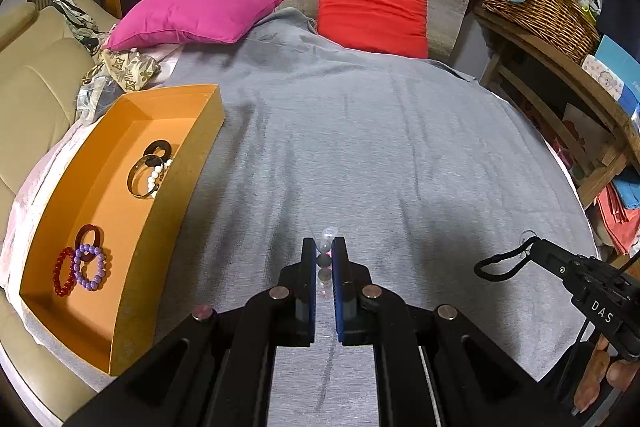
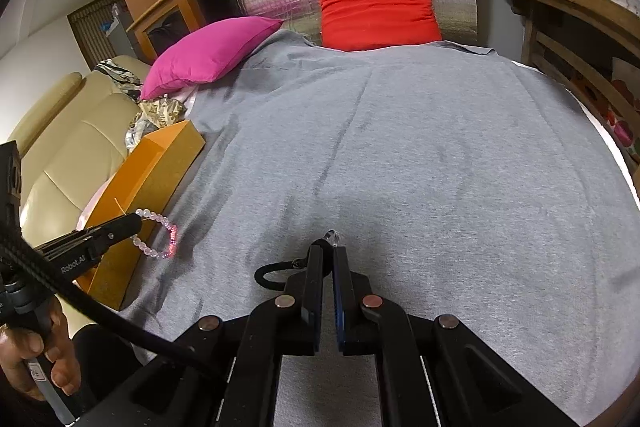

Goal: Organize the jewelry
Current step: 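Carry the pink-white bracelet and black hair tie toward the box with both tools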

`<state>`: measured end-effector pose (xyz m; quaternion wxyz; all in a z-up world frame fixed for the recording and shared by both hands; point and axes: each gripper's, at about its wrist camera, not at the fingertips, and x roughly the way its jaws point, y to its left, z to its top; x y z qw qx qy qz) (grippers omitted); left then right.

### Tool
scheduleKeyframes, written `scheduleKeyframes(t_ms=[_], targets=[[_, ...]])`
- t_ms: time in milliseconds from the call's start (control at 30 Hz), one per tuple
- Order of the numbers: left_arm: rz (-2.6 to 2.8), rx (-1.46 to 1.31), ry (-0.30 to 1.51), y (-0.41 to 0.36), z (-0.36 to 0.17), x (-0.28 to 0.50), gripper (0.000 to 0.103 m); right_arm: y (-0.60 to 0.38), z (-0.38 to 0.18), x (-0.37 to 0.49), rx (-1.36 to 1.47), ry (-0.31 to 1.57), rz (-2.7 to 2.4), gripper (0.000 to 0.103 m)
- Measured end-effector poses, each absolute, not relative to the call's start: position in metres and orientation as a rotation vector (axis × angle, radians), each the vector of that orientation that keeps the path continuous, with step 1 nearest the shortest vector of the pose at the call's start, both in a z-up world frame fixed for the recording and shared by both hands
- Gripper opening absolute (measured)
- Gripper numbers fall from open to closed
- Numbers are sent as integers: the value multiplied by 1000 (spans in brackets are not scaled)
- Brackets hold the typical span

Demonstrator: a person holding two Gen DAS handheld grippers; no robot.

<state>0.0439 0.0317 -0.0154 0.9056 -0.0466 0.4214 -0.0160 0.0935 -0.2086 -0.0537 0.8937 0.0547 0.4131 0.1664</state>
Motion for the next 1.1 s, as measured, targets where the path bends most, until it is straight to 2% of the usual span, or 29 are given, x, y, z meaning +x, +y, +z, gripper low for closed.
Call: scheduleKeyframes(t_ms=[1100], targets=[[13,-144,839,67,-7,39,7,-177,-48,101,58,856,381,5]])
